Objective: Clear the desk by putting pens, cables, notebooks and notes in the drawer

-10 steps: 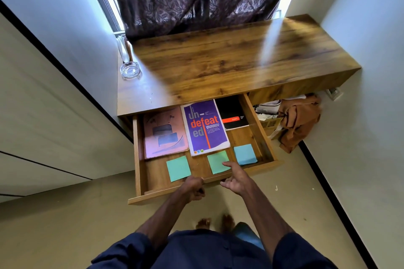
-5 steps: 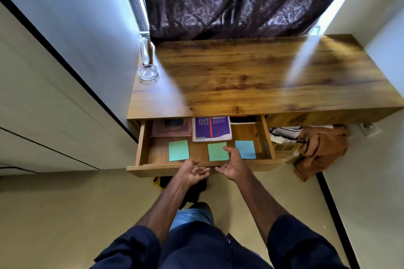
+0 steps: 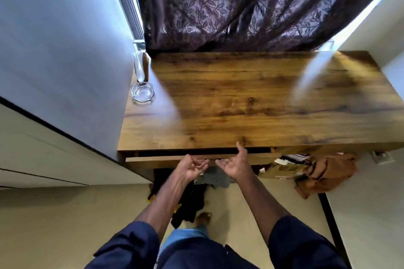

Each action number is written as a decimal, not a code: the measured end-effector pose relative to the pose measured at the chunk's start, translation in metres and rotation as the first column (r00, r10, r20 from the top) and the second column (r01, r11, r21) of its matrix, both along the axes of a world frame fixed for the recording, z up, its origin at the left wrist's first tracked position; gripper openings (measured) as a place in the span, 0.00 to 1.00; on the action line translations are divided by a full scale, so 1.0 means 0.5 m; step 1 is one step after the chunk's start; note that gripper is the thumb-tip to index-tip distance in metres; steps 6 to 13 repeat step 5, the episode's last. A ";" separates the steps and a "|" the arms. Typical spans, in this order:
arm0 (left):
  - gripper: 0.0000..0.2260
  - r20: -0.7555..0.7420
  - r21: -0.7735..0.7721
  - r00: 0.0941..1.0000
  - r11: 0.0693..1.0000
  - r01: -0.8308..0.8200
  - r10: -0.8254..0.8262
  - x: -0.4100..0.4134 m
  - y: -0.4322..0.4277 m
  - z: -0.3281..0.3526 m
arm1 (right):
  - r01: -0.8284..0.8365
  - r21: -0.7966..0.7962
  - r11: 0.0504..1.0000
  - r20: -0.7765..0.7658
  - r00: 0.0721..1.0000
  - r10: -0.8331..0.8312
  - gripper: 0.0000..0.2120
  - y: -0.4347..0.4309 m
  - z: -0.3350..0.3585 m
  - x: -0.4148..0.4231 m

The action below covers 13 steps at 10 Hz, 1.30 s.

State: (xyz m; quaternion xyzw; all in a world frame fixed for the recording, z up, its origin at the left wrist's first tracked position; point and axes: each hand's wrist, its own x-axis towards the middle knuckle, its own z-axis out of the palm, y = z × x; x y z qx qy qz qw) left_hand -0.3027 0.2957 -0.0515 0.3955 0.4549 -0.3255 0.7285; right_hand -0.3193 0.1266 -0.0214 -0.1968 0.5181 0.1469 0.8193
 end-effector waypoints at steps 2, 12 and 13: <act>0.27 0.057 -0.013 0.996 0.998 -0.067 0.068 0.060 -0.014 -0.012 | 0.117 0.038 0.992 0.041 0.992 -0.119 0.52 0.007 -0.030 0.053; 0.11 0.235 0.281 0.805 0.830 0.481 -0.546 0.049 -0.107 0.027 | -0.361 -0.194 0.912 0.057 0.924 0.377 0.34 -0.075 -0.010 0.052; 0.11 0.235 0.281 0.805 0.830 0.481 -0.546 0.049 -0.107 0.027 | -0.361 -0.194 0.912 0.057 0.924 0.377 0.34 -0.075 -0.010 0.052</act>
